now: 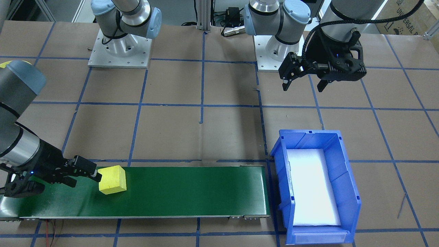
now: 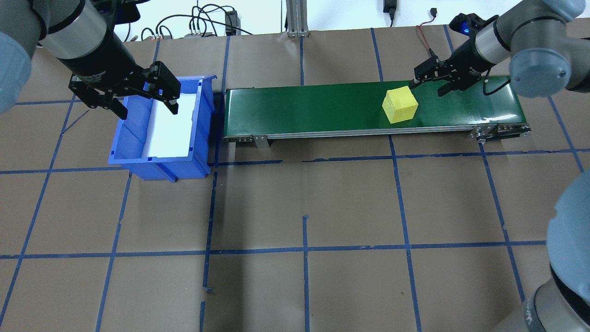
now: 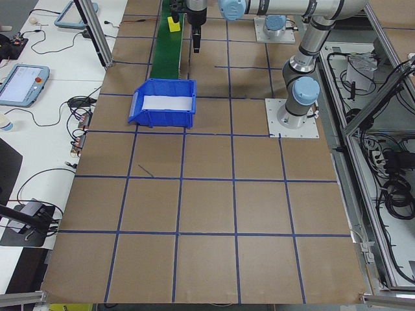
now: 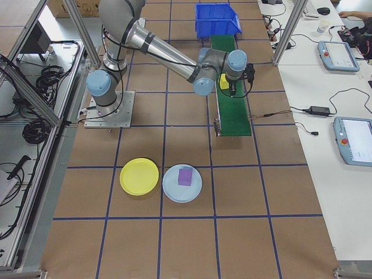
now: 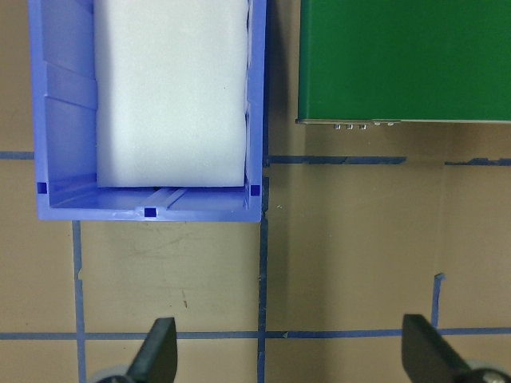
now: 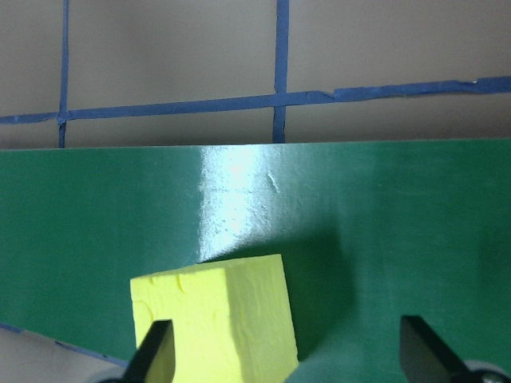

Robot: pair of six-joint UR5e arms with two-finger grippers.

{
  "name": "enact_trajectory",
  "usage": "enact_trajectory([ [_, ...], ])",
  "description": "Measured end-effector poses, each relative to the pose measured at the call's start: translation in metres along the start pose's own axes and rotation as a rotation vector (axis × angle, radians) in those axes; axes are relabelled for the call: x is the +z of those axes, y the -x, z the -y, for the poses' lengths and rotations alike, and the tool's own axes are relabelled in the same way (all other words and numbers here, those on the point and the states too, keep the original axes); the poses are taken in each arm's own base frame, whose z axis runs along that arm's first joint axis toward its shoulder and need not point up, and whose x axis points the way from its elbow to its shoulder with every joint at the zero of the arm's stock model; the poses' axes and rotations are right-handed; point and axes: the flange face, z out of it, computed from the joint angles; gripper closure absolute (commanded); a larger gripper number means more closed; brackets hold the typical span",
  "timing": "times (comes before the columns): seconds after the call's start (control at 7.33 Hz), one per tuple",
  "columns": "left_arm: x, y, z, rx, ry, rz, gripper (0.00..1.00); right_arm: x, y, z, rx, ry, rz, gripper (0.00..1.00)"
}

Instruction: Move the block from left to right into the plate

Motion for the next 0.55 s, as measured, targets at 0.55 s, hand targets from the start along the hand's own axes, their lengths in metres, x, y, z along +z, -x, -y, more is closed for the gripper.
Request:
enact_trajectory([
  [0.55,0.0047,0.002,-0.0012,0.005,0.013,0.009,0.0,0.0158,0.0019,0.0028,0.004,0.011,-0.02,0.0],
])
